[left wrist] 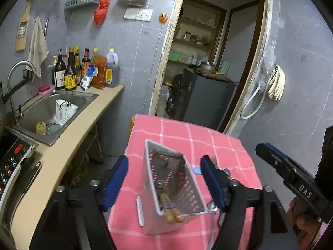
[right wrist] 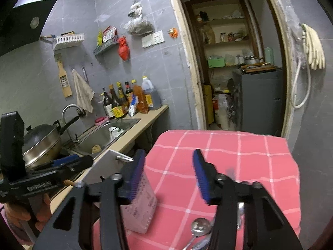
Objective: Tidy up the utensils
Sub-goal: 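Return the left tool to the pile and grasp a metal spoon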
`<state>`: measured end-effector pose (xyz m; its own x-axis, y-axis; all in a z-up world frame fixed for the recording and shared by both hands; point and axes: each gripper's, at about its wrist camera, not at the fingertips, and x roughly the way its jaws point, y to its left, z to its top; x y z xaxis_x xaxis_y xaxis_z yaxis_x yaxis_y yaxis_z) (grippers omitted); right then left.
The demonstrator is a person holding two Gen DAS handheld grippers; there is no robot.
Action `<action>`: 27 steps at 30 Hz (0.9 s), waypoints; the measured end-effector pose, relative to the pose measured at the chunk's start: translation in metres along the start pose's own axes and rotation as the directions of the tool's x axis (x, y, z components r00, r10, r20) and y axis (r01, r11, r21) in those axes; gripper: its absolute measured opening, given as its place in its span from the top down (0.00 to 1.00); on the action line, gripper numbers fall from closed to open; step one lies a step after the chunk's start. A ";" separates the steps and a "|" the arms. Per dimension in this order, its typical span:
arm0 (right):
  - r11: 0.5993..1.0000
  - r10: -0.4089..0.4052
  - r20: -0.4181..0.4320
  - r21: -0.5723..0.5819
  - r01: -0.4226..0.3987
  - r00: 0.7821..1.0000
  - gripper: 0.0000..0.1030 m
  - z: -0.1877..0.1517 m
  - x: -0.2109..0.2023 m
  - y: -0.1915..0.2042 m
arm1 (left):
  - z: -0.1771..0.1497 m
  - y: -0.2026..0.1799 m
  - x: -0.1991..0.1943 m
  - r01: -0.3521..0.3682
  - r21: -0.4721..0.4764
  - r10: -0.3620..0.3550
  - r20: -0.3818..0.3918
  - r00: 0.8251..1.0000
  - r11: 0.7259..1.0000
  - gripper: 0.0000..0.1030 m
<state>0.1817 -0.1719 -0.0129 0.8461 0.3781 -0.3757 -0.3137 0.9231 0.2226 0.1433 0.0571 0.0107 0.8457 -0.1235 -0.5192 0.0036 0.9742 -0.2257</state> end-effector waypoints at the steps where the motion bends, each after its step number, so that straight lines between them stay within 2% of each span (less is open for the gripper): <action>1: 1.000 -0.011 0.009 0.002 0.011 1.000 0.46 0.000 -0.005 -0.003 | 0.001 -0.004 -0.004 0.000 0.001 0.000 0.018 1.000 1.000 0.22; 5: 0.998 -0.061 0.034 0.006 0.061 0.998 0.34 0.002 -0.024 -0.022 | 0.005 -0.023 -0.012 0.015 0.019 -0.016 0.065 0.998 1.000 0.10; 6: 0.997 -0.075 0.040 0.007 0.075 0.996 0.28 0.002 -0.030 -0.029 | 0.005 -0.029 -0.013 0.023 0.024 -0.025 0.076 0.997 0.999 0.06; 8: 0.994 -0.113 0.047 0.010 0.113 0.992 0.11 0.004 -0.040 -0.042 | 0.006 -0.041 -0.015 0.038 0.036 -0.041 0.093 0.995 0.999 0.01; 10: 0.991 -0.133 0.050 0.013 0.132 0.990 0.06 0.002 -0.051 -0.055 | 0.006 -0.053 -0.014 0.052 0.051 -0.057 0.097 0.994 0.997 0.00; 18: 0.976 -0.217 -0.035 0.014 0.218 0.976 0.04 -0.010 -0.072 -0.116 | -0.005 -0.110 0.006 0.126 0.143 -0.133 0.040 0.990 0.982 0.00; 22: 0.975 -0.215 -0.094 0.039 0.220 0.972 0.04 -0.021 -0.068 -0.144 | -0.016 -0.134 0.026 0.156 0.177 -0.153 -0.029 0.988 0.972 0.00; 27: 0.973 -0.201 -0.172 0.075 0.216 0.964 0.04 -0.037 -0.052 -0.174 | -0.032 -0.148 0.053 0.157 0.183 -0.136 -0.120 0.983 0.970 0.00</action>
<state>0.1762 -0.3499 -0.0654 0.8050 0.1911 -0.5617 -0.0898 0.9751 0.2030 0.1707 -0.0992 -0.0096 0.7671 -0.2769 -0.5787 0.2342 0.9607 -0.1493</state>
